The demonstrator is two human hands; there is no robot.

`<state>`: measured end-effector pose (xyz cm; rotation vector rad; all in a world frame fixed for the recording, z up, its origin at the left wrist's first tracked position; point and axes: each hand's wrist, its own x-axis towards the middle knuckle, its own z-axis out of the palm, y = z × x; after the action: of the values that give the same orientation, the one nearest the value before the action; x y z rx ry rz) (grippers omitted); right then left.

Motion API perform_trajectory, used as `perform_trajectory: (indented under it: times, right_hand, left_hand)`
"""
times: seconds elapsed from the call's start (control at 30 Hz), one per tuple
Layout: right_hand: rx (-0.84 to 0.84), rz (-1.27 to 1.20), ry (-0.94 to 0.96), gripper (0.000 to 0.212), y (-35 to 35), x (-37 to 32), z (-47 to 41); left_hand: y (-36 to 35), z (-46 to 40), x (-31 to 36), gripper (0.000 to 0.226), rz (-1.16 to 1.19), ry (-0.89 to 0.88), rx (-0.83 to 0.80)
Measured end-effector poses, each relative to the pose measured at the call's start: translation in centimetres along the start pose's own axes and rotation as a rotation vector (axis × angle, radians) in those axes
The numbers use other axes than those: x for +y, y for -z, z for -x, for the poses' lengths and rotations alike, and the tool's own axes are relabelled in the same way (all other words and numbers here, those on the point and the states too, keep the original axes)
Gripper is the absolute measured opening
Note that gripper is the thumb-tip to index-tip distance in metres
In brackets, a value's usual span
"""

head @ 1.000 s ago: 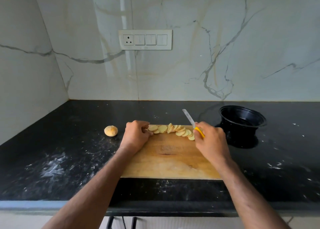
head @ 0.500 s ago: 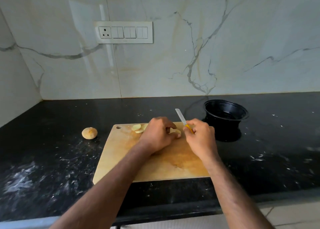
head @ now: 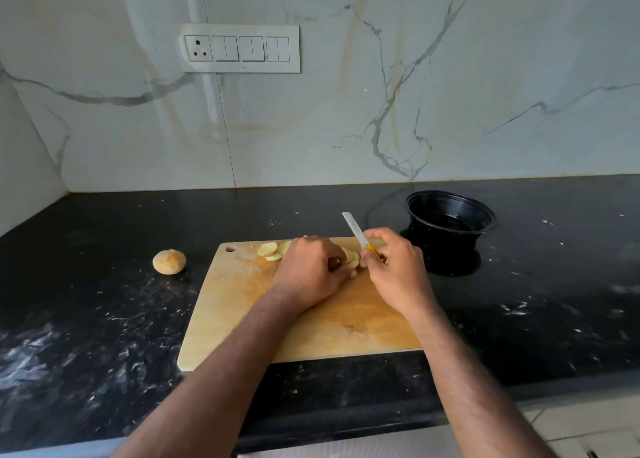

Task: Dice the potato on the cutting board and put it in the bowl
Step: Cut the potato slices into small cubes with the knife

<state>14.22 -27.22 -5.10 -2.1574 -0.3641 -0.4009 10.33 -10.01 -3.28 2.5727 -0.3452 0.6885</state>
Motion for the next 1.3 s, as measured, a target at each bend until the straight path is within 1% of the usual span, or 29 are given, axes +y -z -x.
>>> perform_trajectory:
  times: [0.1,0.2,0.3,0.4,0.47,0.53,0.6,0.67,0.73,0.77,0.83,0.87,0.93,1.0,1.07,1.2,1.3]
  right_hand:
    - [-0.021,-0.02,0.04,0.029,0.1,-0.2,0.2]
    - [-0.026,-0.068,0.083,0.028,0.1,-0.4,0.5]
    - [0.012,-0.072,0.098,0.024,0.1,-0.5,0.6]
    - [0.069,0.018,0.172,0.026,0.2,-0.8,1.0]
    - [0.095,0.126,0.282,0.03,0.3,-1.4,1.7]
    - [0.086,0.234,0.402,0.032,0.4,-2.1,2.3]
    - [0.086,0.295,0.459,0.032,0.5,-2.7,2.8]
    - [0.124,0.272,0.414,0.032,0.5,-3.1,3.3]
    - [0.153,0.129,0.274,0.03,0.1,-3.3,4.1]
    - [0.148,0.065,0.2,0.029,-0.1,-3.4,4.6]
    - [0.106,0.039,0.117,0.028,-0.6,-3.5,5.2]
    - [0.094,0.058,0.117,0.028,-0.7,-3.5,5.4]
    - [0.09,0.109,0.177,0.029,-0.7,-3.8,5.4]
    - [0.059,0.137,0.261,0.031,-0.6,-4.2,5.0]
    - [0.01,0.162,0.305,0.032,-0.6,-4.4,4.4]
    - [-0.017,0.219,0.359,0.034,-1.0,-4.4,2.7]
    - [-0.022,0.24,0.362,0.036,-1.2,-4.7,1.6]
  left_hand:
    - [0.0,0.2,0.4,0.022,-0.077,-0.036,0.012]
    - [0.0,0.3,0.5,0.023,-0.136,-0.083,0.01]
    - [0.2,0.5,0.3,0.016,-0.034,-0.059,0.064]
    - [0.5,0.9,-0.3,0.011,0.131,0.026,0.163]
    - [0.8,1.2,-0.7,0.011,0.204,0.057,0.174]
    - [1.2,1.5,-0.9,0.016,0.237,0.06,0.16]
    - [1.7,2.0,-1.1,0.018,0.231,0.043,0.132]
    - [2.2,2.8,-1.4,0.017,0.211,0.035,0.09]
    - [2.7,3.9,-1.7,0.017,0.219,0.028,0.035]
    - [2.9,4.4,-1.9,0.017,0.229,0.02,0.006]
    - [3.1,5.2,-2.2,0.019,0.218,0.014,-0.045]
    - [3.1,5.4,-2.4,0.017,0.198,0.01,-0.059]
    - [3.3,5.6,-2.5,0.014,0.17,-0.017,-0.068]
    - [3.4,5.4,-2.6,0.015,0.15,-0.051,-0.081]
    - [3.3,4.9,-2.8,0.017,0.126,-0.059,-0.092]
    - [3.2,3.3,-3.5,0.018,0.104,-0.019,-0.122]
    - [3.6,2.5,-4.3,0.015,0.154,0.053,-0.139]
